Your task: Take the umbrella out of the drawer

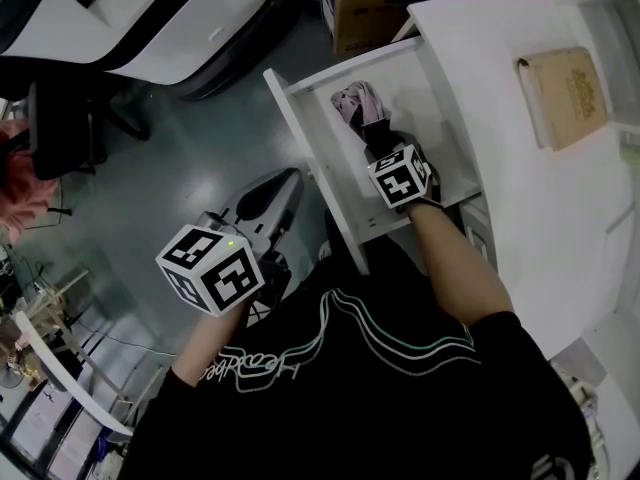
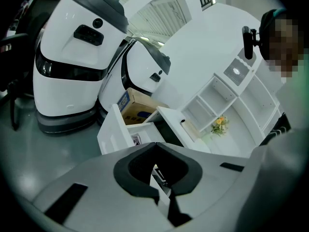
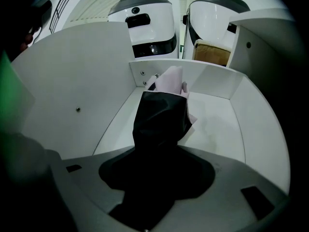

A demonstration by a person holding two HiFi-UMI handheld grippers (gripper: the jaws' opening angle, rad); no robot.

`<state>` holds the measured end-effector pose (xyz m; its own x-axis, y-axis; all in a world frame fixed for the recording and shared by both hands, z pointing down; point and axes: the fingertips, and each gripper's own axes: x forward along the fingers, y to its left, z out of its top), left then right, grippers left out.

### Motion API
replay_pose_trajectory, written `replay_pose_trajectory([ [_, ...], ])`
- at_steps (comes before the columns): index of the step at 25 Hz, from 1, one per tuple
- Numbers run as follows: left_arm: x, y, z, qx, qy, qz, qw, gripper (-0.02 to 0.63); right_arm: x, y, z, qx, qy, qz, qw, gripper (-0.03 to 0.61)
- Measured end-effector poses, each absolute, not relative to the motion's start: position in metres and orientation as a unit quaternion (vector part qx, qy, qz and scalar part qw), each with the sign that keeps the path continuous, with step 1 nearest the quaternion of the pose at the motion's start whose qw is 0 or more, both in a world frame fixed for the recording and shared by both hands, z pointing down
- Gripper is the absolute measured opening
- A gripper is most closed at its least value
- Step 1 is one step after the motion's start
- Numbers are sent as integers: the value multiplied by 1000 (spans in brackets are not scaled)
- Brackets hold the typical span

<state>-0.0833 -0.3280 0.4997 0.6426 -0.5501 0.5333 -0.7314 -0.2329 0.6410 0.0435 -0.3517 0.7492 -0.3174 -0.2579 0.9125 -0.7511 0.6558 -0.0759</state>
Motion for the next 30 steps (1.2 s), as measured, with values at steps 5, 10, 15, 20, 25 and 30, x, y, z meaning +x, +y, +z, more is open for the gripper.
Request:
replay_pose_trajectory([
  [5, -84, -323, 497, 781, -411, 96, 461, 20, 42, -350, 746, 324, -771, 278, 473, 209],
  [10, -83, -316, 490, 781, -411, 94, 461, 20, 42, -348, 735, 322, -772, 277, 472, 207],
  [15, -83, -302, 480, 786, -408, 88, 457, 20, 44, -340, 716, 335, -773, 279, 461, 207],
  [20, -78, -281, 469, 792, -398, 77, 456, 20, 45, -327, 684, 355, -782, 271, 435, 207],
  [25, -73, -255, 445, 806, -390, 68, 440, 20, 44, -313, 631, 371, -799, 245, 405, 207],
  [30, -75, -226, 418, 821, -384, 60, 418, 20, 43, -291, 573, 390, -813, 219, 374, 207],
])
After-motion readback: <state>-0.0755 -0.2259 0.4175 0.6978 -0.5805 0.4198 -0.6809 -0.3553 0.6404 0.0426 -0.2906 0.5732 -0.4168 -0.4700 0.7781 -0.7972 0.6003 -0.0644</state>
